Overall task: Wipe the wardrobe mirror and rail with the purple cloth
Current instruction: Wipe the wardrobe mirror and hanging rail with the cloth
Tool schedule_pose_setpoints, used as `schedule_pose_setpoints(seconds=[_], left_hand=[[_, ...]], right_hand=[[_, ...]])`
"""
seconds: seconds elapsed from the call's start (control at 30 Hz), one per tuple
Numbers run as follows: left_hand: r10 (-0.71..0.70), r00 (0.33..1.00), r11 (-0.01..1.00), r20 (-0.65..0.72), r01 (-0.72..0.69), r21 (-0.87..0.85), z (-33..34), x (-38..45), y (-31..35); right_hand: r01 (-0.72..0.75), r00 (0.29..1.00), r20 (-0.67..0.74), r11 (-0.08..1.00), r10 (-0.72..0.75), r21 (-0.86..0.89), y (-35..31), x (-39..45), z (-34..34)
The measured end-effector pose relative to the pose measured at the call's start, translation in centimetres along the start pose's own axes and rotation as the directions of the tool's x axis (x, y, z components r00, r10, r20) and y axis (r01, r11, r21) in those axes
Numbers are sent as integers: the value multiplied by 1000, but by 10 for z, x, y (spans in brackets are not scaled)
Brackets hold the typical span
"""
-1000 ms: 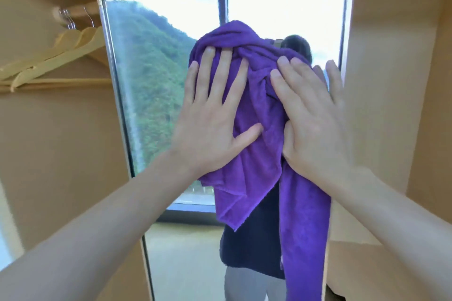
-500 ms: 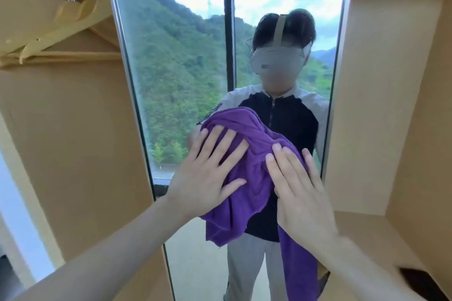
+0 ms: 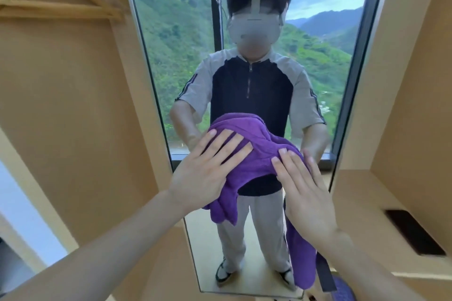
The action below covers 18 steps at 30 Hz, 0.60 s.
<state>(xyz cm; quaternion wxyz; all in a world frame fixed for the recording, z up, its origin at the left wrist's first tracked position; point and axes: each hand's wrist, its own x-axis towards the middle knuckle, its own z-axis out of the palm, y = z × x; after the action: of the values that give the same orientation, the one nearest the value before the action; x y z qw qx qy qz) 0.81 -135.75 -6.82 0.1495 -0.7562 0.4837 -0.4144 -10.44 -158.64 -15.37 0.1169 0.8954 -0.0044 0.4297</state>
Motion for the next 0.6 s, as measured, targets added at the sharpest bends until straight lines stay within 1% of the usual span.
schedule_pose_setpoints(seconds=[0.13,0.2,0.33,0.43,0.5,0.6], left_hand=[[14,1000,999,1,-14,-52,5,-13,-1],[5,1000,997,-4,-6,-82,8,-19,0],[19,1000,988,7,-17,-150,15,-33,2],[37,999,982,17,-34,-187,20,-46,3],[34,999,980,37,-26,-197,22,-52,3],[23,999,970,29,-16,-243,23,-59,5]], right_hand=[[-27,997,68,1000,27,-1,-15,-6,-5],[-67,993,96,998,65,16,-24,-9,-8],[-242,968,116,952,223,185,-42,-15,-13],[-328,944,141,904,300,274,-63,-18,-15],[-379,925,120,860,360,341,-76,-14,-16],[-443,886,74,789,457,426,-88,-6,-17]])
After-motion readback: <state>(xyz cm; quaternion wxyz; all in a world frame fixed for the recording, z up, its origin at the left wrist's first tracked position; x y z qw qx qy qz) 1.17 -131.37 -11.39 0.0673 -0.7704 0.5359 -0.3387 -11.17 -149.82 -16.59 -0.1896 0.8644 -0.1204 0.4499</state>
